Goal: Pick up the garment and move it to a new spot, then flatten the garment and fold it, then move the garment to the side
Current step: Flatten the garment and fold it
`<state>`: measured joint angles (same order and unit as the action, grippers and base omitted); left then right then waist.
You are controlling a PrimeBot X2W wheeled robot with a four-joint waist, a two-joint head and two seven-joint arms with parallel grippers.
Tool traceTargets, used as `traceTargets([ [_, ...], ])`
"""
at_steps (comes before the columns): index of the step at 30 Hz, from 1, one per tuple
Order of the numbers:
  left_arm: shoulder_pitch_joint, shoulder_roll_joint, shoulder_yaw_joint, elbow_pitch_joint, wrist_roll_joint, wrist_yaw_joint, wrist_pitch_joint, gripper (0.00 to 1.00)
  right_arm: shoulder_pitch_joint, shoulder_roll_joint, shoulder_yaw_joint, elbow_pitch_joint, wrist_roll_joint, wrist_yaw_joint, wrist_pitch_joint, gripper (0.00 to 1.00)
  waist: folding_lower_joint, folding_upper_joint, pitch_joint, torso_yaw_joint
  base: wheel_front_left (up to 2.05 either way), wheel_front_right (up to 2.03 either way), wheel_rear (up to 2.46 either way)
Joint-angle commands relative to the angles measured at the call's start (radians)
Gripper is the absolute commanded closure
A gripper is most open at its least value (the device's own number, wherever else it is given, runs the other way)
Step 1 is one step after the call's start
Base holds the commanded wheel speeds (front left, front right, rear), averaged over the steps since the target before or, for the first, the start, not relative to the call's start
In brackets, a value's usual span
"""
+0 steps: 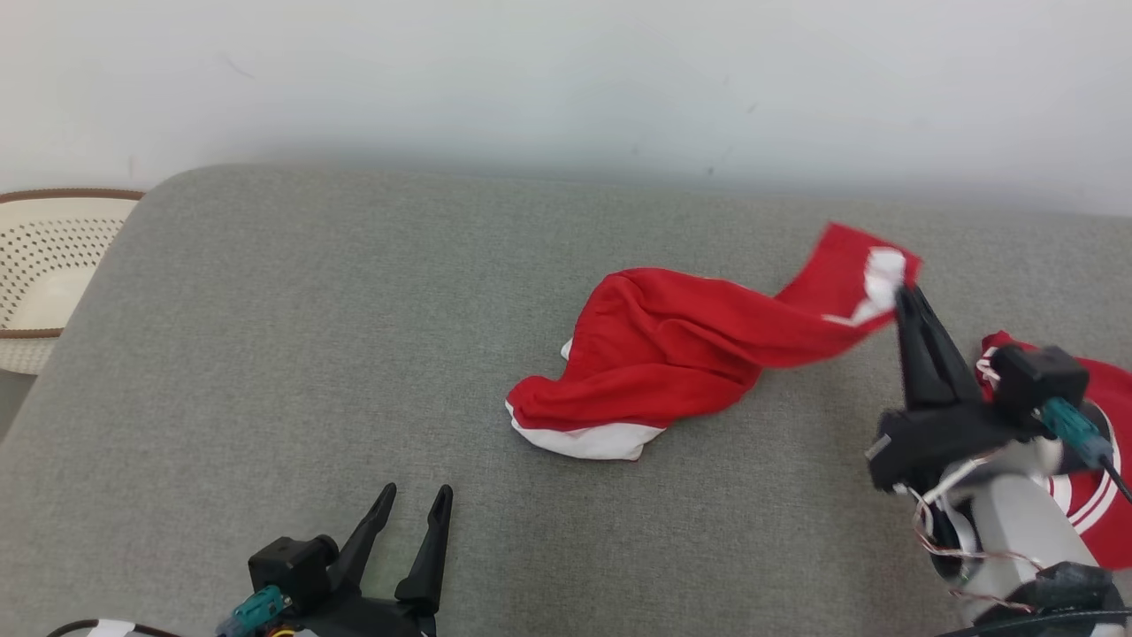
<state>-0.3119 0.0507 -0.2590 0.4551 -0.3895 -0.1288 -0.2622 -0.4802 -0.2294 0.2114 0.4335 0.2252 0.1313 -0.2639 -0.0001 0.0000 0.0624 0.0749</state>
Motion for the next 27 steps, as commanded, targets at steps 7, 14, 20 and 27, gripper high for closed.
traceTargets([
  [7, -0.003, 0.001, 0.009, 0.008, 0.007, 0.006, -0.003, 0.00, 0.070, 0.002, -0.078, 0.083, -0.042, -0.001, 0.000, 0.00, 0.0001, 0.0000, 0.021, -0.043, 0.00, 0.00, 0.00],
  [14, -0.039, 0.000, 0.024, 0.027, 0.037, 0.004, -0.003, 0.00, 0.103, 0.037, -0.048, 0.024, -0.036, -0.001, 0.000, 0.00, 0.0001, 0.0000, 0.035, -0.102, 0.00, 0.00, 0.00],
  [20, -0.110, 0.001, 0.038, 0.084, 0.078, 0.001, -0.003, 0.00, 0.111, 0.051, 0.003, -0.022, -0.019, -0.001, 0.000, 0.00, 0.0001, 0.0000, 0.067, -0.157, 0.00, 0.00, 0.00],
  [27, -0.211, 0.030, 0.025, 0.185, 0.141, -0.001, -0.003, 0.00, 0.123, 0.056, 0.022, -0.047, -0.007, -0.001, 0.000, 0.00, 0.0001, 0.0000, 0.107, -0.213, 0.00, 0.00, 0.00],
])
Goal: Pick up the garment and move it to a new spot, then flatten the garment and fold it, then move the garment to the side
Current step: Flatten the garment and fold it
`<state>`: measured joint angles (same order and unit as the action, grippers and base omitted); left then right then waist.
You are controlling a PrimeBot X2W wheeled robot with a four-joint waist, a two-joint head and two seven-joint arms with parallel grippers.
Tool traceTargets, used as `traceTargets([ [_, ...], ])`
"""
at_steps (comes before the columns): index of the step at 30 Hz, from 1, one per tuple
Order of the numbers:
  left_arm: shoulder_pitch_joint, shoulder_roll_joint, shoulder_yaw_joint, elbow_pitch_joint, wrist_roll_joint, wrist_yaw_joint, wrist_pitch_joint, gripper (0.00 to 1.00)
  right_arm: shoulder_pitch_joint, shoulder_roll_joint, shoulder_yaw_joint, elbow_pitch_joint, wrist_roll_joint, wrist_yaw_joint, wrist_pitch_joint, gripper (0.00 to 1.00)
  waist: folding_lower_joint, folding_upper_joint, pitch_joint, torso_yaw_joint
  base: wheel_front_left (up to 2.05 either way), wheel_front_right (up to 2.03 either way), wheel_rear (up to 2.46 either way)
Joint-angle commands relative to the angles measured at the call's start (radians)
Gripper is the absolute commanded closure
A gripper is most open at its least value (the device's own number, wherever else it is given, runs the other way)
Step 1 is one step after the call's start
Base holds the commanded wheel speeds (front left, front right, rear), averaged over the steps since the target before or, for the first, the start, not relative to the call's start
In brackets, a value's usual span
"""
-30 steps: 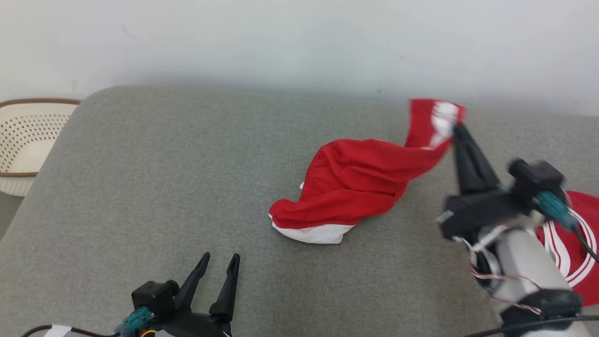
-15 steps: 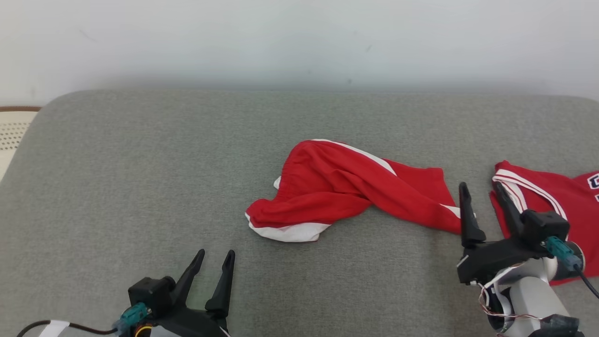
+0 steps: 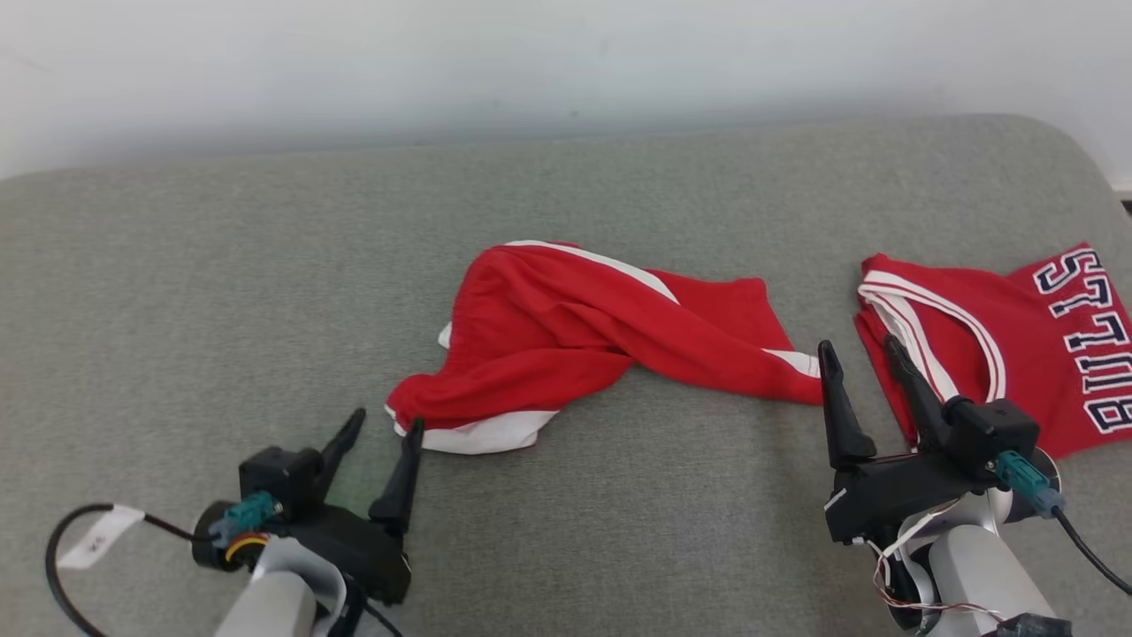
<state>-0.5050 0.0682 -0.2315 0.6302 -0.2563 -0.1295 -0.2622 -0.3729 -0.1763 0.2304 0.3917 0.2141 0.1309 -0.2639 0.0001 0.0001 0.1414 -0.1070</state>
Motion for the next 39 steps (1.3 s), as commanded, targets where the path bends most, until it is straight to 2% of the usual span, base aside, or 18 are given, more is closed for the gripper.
traceTargets([
  [1, -0.030, 0.017, -0.005, 0.020, 0.009, 0.000, -0.003, 0.00, 0.017, 0.003, 0.004, -0.007, 0.004, 0.000, 0.000, 0.00, -0.0001, -0.0001, 0.033, -0.037, 0.00, 0.00, 0.00],
  [6, -0.069, 0.038, -0.008, 0.054, 0.000, 0.000, -0.003, 0.00, 0.011, 0.006, -0.001, -0.011, 0.007, 0.000, 0.000, 0.00, -0.0001, -0.0001, 0.047, -0.061, 0.00, 0.00, 0.00],
  [16, -0.112, 0.065, -0.081, 0.129, -0.053, 0.000, -0.004, 0.00, 0.004, 0.013, -0.003, -0.013, 0.015, 0.000, 0.000, 0.00, -0.0001, -0.0001, 0.055, -0.082, 0.00, 0.00, 0.00],
  [17, -0.119, 0.069, -0.088, 0.117, -0.057, 0.000, -0.004, 0.27, 0.002, 0.015, -0.004, -0.015, 0.014, 0.000, 0.000, 0.00, -0.0001, -0.0001, 0.056, -0.083, 0.00, 0.00, 0.00],
  [18, -0.124, 0.073, -0.092, 0.105, -0.057, 0.000, -0.004, 0.59, 0.001, 0.017, -0.006, -0.017, 0.014, 0.000, 0.000, 0.00, -0.0001, -0.0001, 0.057, -0.084, 0.00, 0.00, 0.00],
  [19, -0.122, 0.075, -0.098, 0.099, -0.061, 0.000, -0.004, 1.00, 0.002, 0.018, -0.007, -0.019, 0.014, 0.000, 0.000, 0.00, -0.0001, -0.0001, 0.056, -0.084, 0.00, 0.00, 0.00],
  [22, -0.139, 0.093, -0.135, 0.078, -0.064, 0.000, -0.004, 1.00, 0.009, 0.026, -0.023, -0.021, 0.016, 0.000, 0.000, 0.00, -0.0001, -0.0001, 0.046, -0.081, 0.00, 0.00, 0.00],
  [27, -0.170, 0.088, -0.176, -0.011, -0.030, 0.000, -0.004, 1.00, 0.028, 0.037, -0.050, -0.015, 0.018, 0.000, 0.000, 0.00, -0.0001, -0.0001, 0.021, -0.071, 0.00, 0.00, 0.00],
  [33, -0.249, 0.045, -0.247, -0.110, -0.016, 0.000, -0.004, 1.00, 0.050, 0.055, -0.057, 0.002, 0.023, 0.000, 0.000, 0.00, -0.0001, -0.0001, -0.025, -0.073, 0.00, 0.00, 0.00],
  [39, -0.362, 0.007, -0.304, -0.132, -0.023, 0.000, -0.004, 1.00, 0.059, 0.066, -0.055, 0.016, 0.031, 0.000, 0.000, 0.00, -0.0001, -0.0001, -0.051, -0.107, 0.00, 0.00, 0.00],
])
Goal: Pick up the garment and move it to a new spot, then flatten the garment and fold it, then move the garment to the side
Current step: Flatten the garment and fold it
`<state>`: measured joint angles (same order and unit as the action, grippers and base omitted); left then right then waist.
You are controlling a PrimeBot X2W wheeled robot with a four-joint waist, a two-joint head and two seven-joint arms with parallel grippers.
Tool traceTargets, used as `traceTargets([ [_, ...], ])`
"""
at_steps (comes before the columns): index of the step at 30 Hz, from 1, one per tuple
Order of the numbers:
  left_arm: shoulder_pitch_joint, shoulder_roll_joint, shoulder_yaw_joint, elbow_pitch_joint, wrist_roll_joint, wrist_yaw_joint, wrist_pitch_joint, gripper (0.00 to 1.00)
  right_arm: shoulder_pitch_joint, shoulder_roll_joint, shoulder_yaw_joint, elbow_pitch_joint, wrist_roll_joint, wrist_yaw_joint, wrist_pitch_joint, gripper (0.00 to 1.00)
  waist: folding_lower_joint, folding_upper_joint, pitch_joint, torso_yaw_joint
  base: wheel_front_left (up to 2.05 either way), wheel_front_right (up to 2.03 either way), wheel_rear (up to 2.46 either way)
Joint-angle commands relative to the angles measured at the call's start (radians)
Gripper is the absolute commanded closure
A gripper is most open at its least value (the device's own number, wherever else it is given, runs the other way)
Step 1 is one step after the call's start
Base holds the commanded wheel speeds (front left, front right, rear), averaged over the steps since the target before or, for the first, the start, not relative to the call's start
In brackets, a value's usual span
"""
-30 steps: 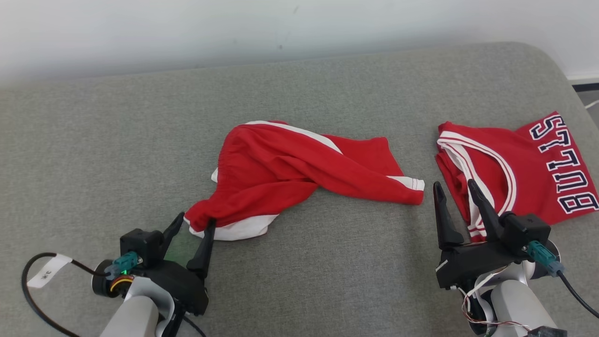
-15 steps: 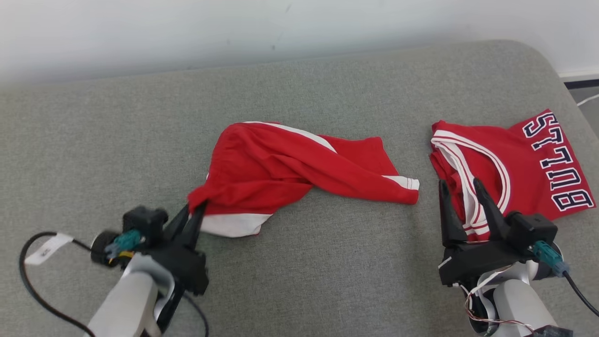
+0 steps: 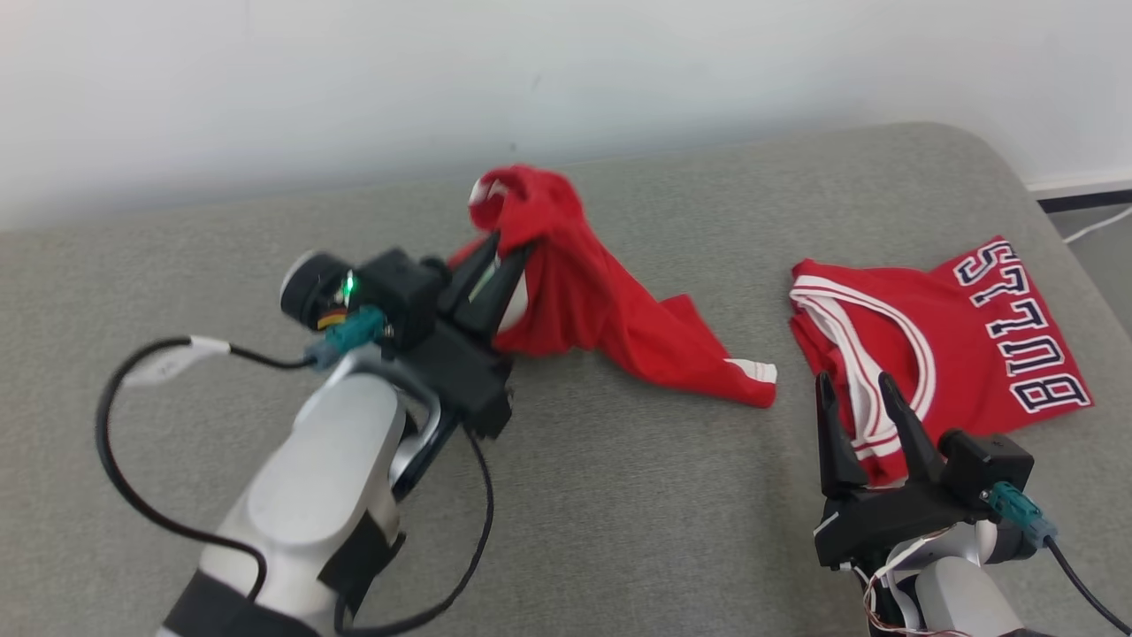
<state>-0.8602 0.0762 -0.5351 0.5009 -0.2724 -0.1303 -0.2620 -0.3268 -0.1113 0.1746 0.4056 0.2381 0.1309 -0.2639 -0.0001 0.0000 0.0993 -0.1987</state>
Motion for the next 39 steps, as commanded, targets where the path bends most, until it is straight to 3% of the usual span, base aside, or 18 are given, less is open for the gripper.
traceTargets([
  [1, -0.024, -0.007, -0.001, -0.003, -0.009, 0.001, -0.004, 1.00, 0.011, 0.003, 0.004, 0.003, 0.008, 0.000, 0.000, 0.00, 0.0001, 0.0000, -0.008, -0.022, 0.00, 0.00, 0.00],
  [7, -0.092, -0.023, -0.017, -0.025, -0.031, 0.003, -0.004, 1.00, 0.012, 0.015, 0.006, 0.009, 0.005, 0.000, 0.000, 0.00, 0.0001, 0.0000, 0.004, -0.041, 0.00, 0.00, 0.00],
  [10, -0.111, -0.024, 0.012, -0.028, -0.044, 0.041, -0.004, 1.00, 0.006, 0.020, 0.009, 0.014, 0.008, 0.000, 0.000, 0.00, 0.0001, 0.0000, 0.010, -0.044, 0.00, 0.00, 0.00],
  [16, -0.062, 0.015, 0.131, 0.097, -0.031, 0.126, -0.004, 1.00, -0.010, 0.029, 0.020, 0.011, 0.010, 0.000, 0.000, 0.00, 0.0001, 0.0000, 0.038, -0.029, 0.00, 0.00, 0.00],
  [28, 0.145, 0.080, 0.351, 0.324, -0.084, 0.179, -0.004, 1.00, -0.030, -0.009, 0.076, 0.016, 0.028, 0.000, 0.000, 0.00, 0.0001, 0.0000, 0.070, 0.033, 0.00, 0.00, 0.00],
  [30, 0.175, 0.079, 0.387, 0.356, -0.095, 0.184, -0.004, 0.50, -0.031, -0.017, 0.099, 0.016, 0.033, 0.000, 0.000, 0.00, 0.0001, 0.0000, 0.069, 0.042, 0.00, 0.00, 0.00],
  [31, 0.187, 0.081, 0.403, 0.358, -0.090, 0.188, -0.004, 0.00, -0.031, -0.020, 0.112, 0.017, 0.038, 0.000, 0.000, 0.00, 0.0001, 0.0000, 0.069, 0.046, 0.00, 0.00, 0.00],
  [39, 0.312, 0.052, 0.546, 0.254, -0.057, 0.210, -0.004, 0.00, -0.018, -0.044, 0.222, 0.016, 0.092, 0.000, 0.000, 0.00, 0.0001, 0.0000, 0.051, 0.073, 0.00, 0.00, 0.00],
])
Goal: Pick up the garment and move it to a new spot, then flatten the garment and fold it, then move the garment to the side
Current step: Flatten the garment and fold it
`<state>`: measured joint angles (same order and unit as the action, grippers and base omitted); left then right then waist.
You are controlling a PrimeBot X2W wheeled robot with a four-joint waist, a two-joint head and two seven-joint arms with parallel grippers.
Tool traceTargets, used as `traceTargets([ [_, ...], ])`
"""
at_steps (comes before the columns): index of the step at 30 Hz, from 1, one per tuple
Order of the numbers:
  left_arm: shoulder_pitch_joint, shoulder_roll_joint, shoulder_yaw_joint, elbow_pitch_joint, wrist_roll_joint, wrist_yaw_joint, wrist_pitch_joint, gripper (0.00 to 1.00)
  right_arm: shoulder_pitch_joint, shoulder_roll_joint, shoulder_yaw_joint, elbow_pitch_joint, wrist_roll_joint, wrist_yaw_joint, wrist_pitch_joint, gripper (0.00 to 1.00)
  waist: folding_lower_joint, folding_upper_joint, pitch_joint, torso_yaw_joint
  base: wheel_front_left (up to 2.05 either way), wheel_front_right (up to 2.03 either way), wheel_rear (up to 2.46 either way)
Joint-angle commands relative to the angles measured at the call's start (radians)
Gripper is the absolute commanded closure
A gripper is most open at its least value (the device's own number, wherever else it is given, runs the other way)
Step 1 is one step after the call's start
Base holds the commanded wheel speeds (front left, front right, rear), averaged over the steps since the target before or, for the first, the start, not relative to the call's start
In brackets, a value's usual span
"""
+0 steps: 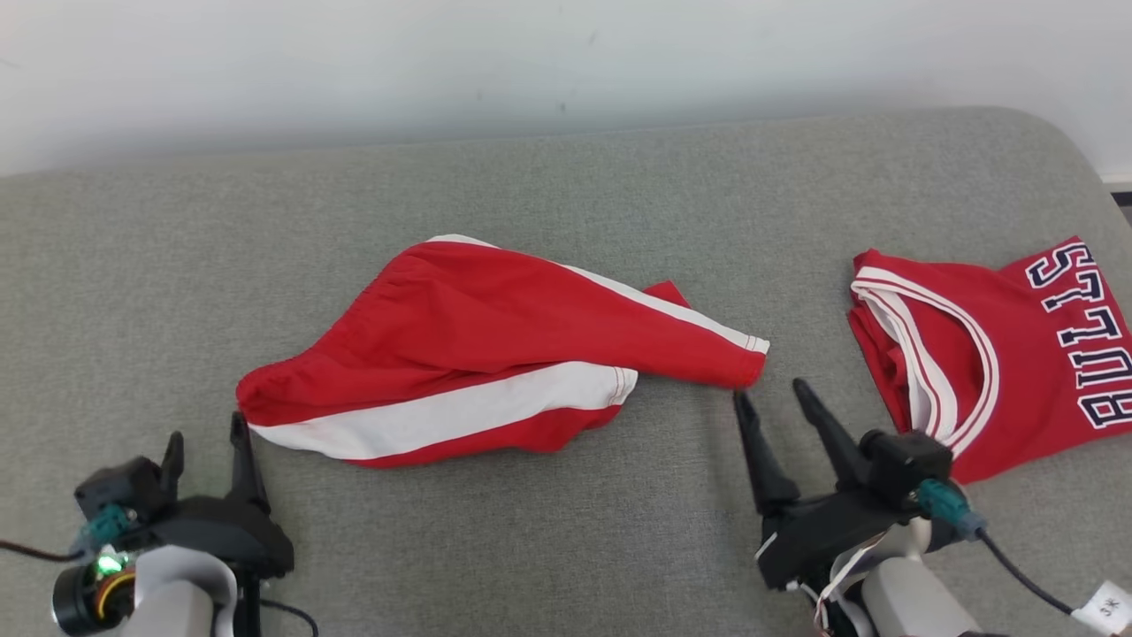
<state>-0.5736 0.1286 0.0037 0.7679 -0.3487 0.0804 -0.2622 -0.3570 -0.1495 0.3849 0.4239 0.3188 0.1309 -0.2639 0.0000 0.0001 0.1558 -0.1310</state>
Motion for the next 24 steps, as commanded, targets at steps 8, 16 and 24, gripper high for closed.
traceTargets([
  [8, 0.152, -0.056, 0.041, -0.166, 0.116, -0.029, -0.004, 0.00, 0.033, -0.026, 0.125, 0.013, 0.083, 0.000, 0.000, 0.00, 0.0000, -0.0001, -0.002, 0.045, 0.00, 0.00, 0.00],
  [16, 0.180, -0.076, 0.018, -0.231, 0.164, -0.073, -0.004, 0.00, -0.019, -0.019, 0.151, 0.049, 0.187, 0.000, 0.000, 0.00, 0.0000, -0.0001, 0.011, 0.123, 0.00, 0.00, 0.00],
  [24, 0.188, -0.077, 0.003, -0.262, 0.168, -0.085, -0.004, 0.00, -0.049, -0.027, 0.153, 0.074, 0.240, 0.000, 0.000, 0.00, 0.0000, -0.0001, 0.015, 0.171, 0.00, 0.00, 0.00],
])
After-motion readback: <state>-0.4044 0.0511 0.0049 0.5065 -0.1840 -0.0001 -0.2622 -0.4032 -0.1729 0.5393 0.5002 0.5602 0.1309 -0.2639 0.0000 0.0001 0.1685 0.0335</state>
